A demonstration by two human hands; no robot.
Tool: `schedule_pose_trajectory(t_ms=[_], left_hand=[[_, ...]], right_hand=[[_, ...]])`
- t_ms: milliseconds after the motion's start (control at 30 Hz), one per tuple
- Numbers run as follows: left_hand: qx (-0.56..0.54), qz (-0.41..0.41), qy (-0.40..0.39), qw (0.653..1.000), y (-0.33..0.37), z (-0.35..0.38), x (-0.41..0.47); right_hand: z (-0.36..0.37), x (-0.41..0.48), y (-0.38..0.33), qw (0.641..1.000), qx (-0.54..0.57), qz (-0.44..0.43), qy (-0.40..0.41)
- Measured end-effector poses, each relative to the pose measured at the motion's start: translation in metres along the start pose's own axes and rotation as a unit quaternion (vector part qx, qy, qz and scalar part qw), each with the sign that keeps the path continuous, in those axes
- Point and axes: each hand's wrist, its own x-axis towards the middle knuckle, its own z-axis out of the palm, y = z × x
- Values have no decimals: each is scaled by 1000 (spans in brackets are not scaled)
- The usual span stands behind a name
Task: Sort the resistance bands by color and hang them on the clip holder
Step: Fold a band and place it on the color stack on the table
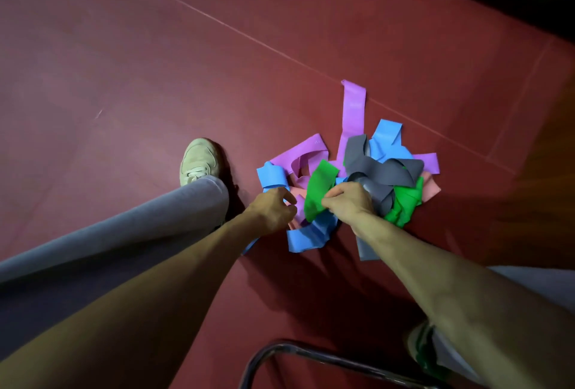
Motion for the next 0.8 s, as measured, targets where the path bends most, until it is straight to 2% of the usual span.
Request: schedule_pose_trajectory(t_ms=[167, 333, 400, 533, 600, 733, 800], left_hand=[[-8, 40, 39, 998, 41, -28, -36], [-39, 92, 53, 994, 84, -53, -83], [-109, 114, 51, 986, 105, -58, -106], [-303, 173, 79, 934, 144, -64, -155], [-342, 190, 82, 917, 152, -61, -172], [-413, 169, 135, 885, 155, -47, -187], [-424, 192, 156, 872, 161, -44, -189]], right_hand=[[-52, -24, -25, 997, 14, -69, -37], [-116, -65, -53, 985, 23, -169, 2], [-138, -88, -66, 976, 40, -212, 25], [-182, -136, -88, 942, 100, -299, 114], [-199, -159, -90, 924, 136, -329, 137], [-212, -186, -84, 891, 257, -348, 136], [-215, -191, -87, 887, 265, -350, 145]])
